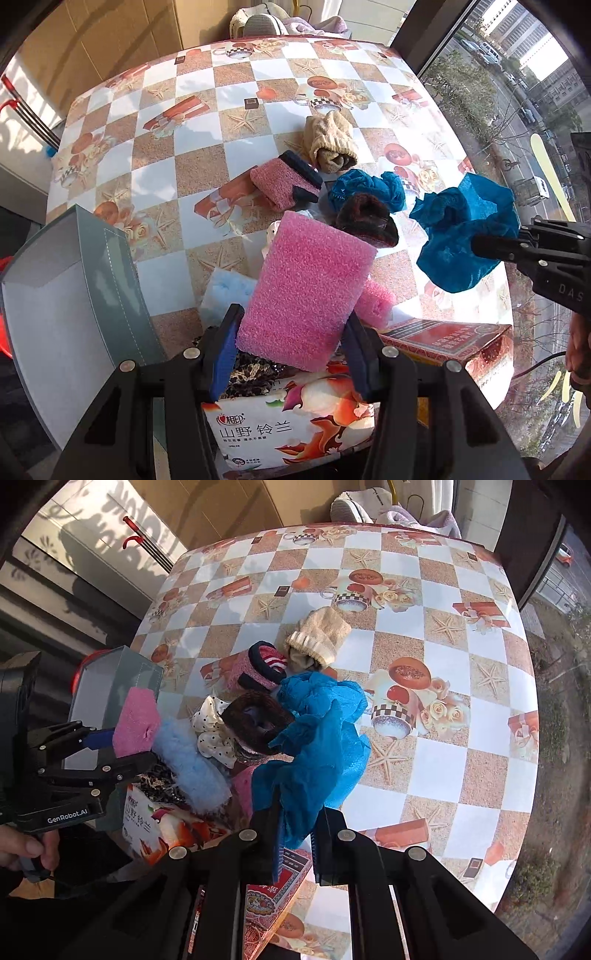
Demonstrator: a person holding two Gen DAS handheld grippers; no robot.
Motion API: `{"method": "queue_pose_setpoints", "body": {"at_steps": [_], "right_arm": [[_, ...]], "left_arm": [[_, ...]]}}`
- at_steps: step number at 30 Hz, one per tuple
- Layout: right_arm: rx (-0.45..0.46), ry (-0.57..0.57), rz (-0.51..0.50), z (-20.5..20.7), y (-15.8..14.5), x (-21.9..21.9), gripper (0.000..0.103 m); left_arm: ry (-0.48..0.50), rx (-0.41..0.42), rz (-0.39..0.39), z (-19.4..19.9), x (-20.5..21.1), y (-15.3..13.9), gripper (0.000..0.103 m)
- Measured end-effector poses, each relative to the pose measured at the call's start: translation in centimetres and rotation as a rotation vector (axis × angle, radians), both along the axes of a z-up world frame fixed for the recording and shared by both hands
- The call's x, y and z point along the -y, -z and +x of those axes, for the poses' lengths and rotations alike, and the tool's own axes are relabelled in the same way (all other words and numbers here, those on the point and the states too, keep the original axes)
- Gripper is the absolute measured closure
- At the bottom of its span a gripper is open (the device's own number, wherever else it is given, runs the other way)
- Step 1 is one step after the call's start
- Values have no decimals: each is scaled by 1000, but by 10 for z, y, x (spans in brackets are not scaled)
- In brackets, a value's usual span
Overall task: Organize soft objects
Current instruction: 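Carry the pink sponge and blue glove toward the white box with both tools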
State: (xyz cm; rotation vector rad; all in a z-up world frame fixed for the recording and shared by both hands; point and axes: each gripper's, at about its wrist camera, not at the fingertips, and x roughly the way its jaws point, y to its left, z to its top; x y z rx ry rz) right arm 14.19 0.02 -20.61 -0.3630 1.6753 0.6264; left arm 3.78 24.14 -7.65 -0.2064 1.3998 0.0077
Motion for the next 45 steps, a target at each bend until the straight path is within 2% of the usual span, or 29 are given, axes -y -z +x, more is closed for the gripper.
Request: {"method": "queue_pose_setpoints", "body": {"at_steps": [14,22,33,39,45], "right_arm": [[129,114,-42,-29,-65,32,90],[178,162,-78,-55,-97,44,90],[211,200,-124,-105,-122,32,90],[209,216,-133,-128,-129,25,90],[192,190,-112,-134,-128,21,90]], "left_arm": [[176,79,41,-9,48,-48,48],[235,122,16,-23,64,-64,48],[353,176,-31,-58,87,-85,48],[363,162,-54,-76,85,-84,48],[351,146,-24,-84,86,-84,48]]}}
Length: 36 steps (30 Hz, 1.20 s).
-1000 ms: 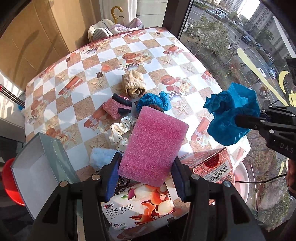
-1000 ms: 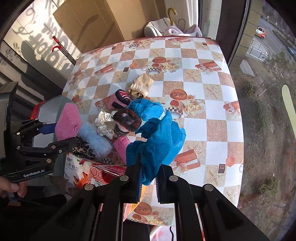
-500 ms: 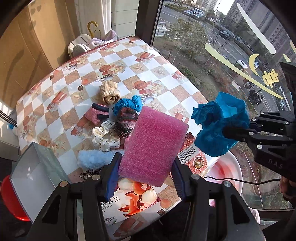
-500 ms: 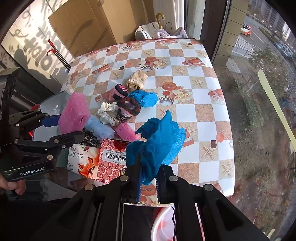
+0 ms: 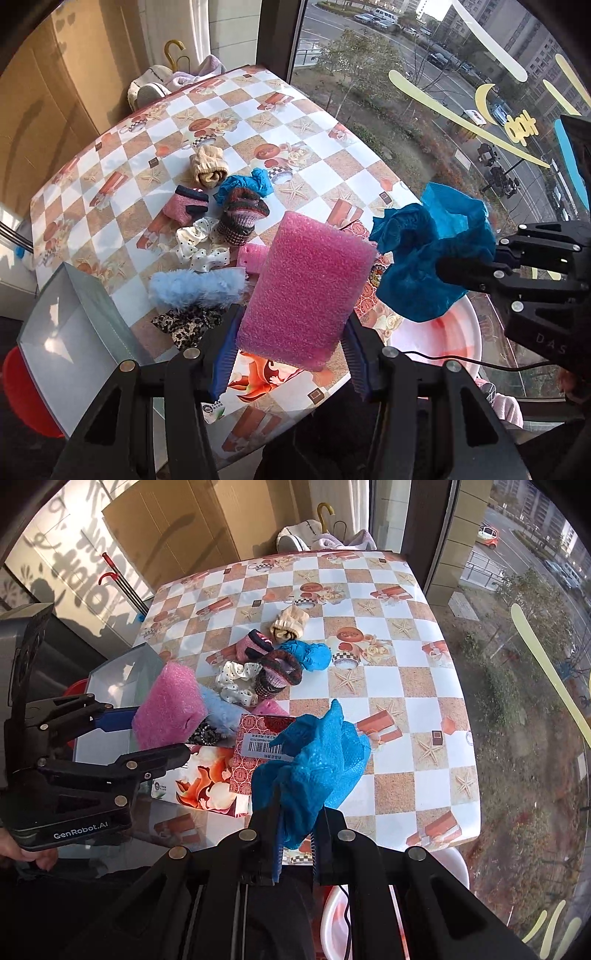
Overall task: Organize soft objects
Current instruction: 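Carry the pink sponge and blue glove toward the white box with both tools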
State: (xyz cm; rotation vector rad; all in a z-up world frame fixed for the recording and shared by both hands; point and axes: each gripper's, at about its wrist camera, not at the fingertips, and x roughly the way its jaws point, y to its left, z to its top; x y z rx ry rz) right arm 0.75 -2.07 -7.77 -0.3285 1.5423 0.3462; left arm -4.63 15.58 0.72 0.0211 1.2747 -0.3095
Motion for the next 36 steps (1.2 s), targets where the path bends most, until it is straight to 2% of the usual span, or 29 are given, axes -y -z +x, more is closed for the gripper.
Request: {"method": "queue_pose_setpoints", "body": {"at_steps": [10,23,29,36], "right_arm": [[-42,-86,80,-10,1,0,90],[-94,-189,194,-9,8,1,90],[-73,-170,205,3,5,2,90],[-65,-183,186,1,2,-16,90]], "left_arm": [[-72,-24,74,-6,0,-3,47],[-214,-76,105,-24,-9,0,47],[-231,-99,99,-23,-11,3,47],[-202,-63,78,-24,-30,-5,47]]}}
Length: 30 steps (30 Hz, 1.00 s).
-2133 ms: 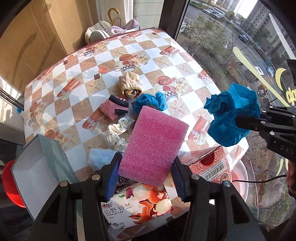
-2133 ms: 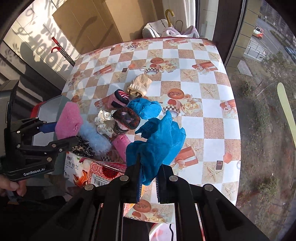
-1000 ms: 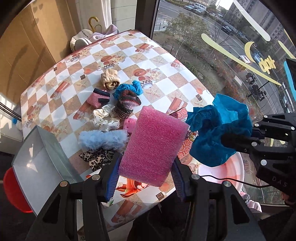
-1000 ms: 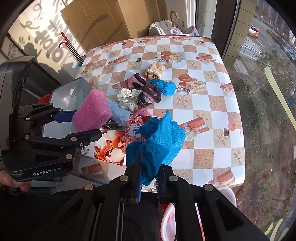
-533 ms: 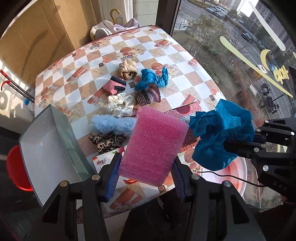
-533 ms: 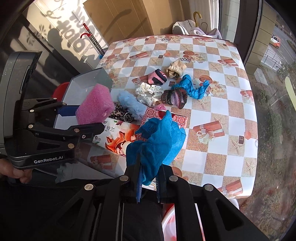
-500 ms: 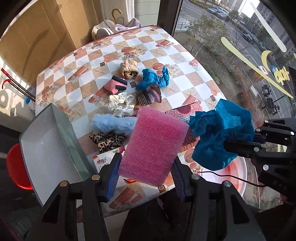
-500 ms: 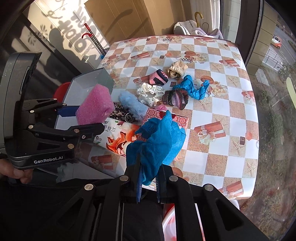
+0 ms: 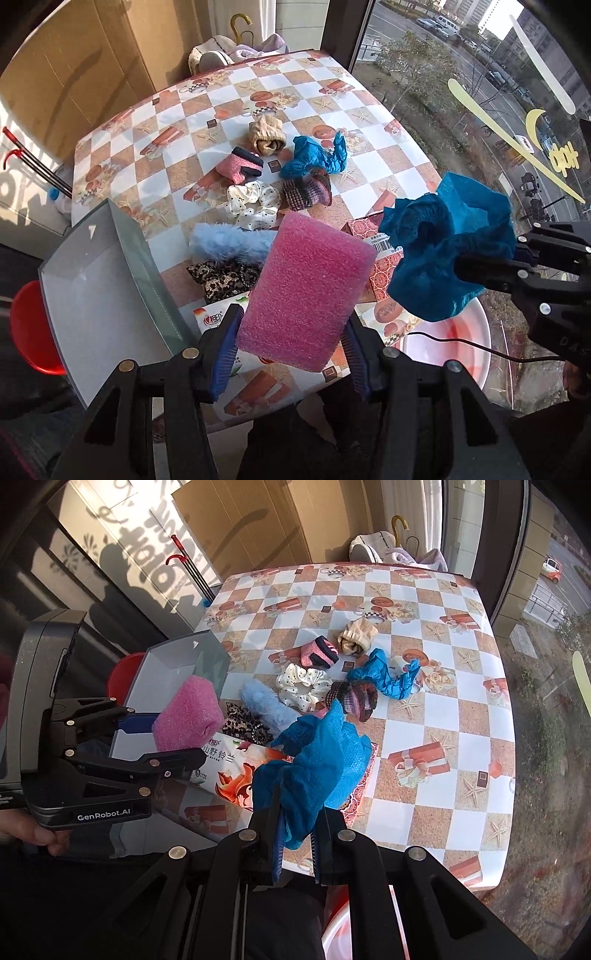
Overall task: Organize soft objects
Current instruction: 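Carry the pink sponge and blue glove toward the white box with both tools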
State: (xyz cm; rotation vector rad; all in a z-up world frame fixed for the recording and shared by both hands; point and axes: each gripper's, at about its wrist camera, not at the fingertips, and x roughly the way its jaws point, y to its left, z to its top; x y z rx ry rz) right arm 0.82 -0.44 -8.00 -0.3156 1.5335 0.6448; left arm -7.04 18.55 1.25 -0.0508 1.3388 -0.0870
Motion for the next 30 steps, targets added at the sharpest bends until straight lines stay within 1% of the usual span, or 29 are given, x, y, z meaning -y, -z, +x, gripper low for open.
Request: {"method": "queue_pose_setpoints", "body": {"at_steps": [2,8,16,20,30], "right_arm": [[-3,-13,-2,-5,1,-11,90],[-28,-76,-26,-26,7,-42,90],[-82,-149,-51,-52,23,-73,90],[-99,-196,-48,-61,29,-93,90],[-118,-295,-21,-70,37,-138,90]], "left_arm": [[-1,3,-3,-5,-10,0,47],[-16,-43,-22,-27,-33,16,47],[-73,-73,-46,-50,-59,28,47],[-113,-78,-37,-57,-74,30,47],[-265,-63,7,-79,-121,27,47]]}}
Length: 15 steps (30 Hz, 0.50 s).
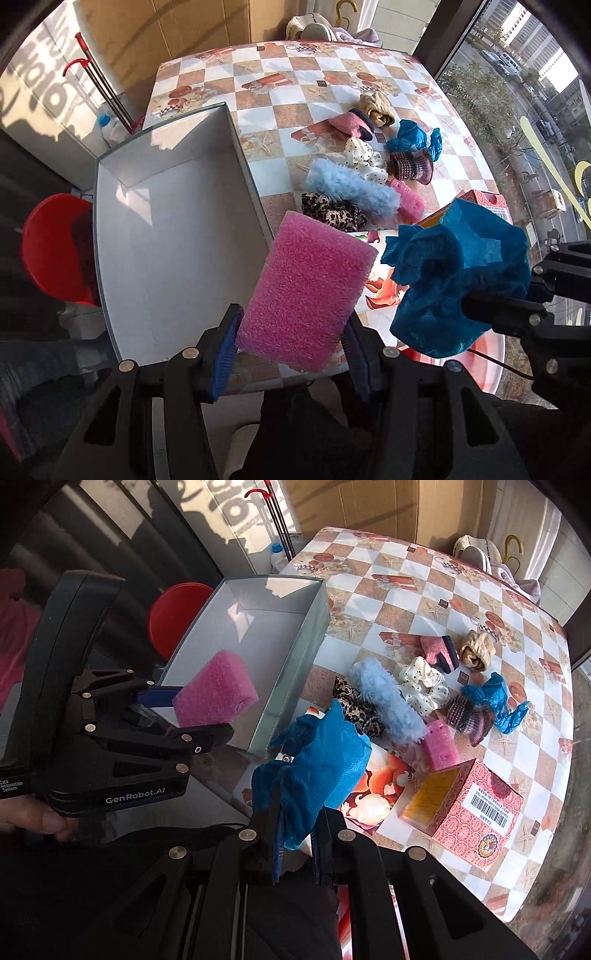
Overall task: Organize soft objects
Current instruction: 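Carry the pink sponge and blue glove toward the white box with both tools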
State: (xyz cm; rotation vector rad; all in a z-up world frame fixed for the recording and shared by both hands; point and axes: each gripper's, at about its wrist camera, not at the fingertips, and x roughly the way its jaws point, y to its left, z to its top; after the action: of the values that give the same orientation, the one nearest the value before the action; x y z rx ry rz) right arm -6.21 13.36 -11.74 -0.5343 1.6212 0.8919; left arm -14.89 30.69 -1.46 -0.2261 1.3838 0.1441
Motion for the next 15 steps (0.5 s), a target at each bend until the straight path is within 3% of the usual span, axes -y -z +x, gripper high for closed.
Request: {"method": "queue_pose_setpoints", "body": {"at_steps": [15], "right_arm": [[-24,-134,42,-10,10,-57,90]], "left_arm": [[-172,13,24,-28,-50,-4,46]]}}
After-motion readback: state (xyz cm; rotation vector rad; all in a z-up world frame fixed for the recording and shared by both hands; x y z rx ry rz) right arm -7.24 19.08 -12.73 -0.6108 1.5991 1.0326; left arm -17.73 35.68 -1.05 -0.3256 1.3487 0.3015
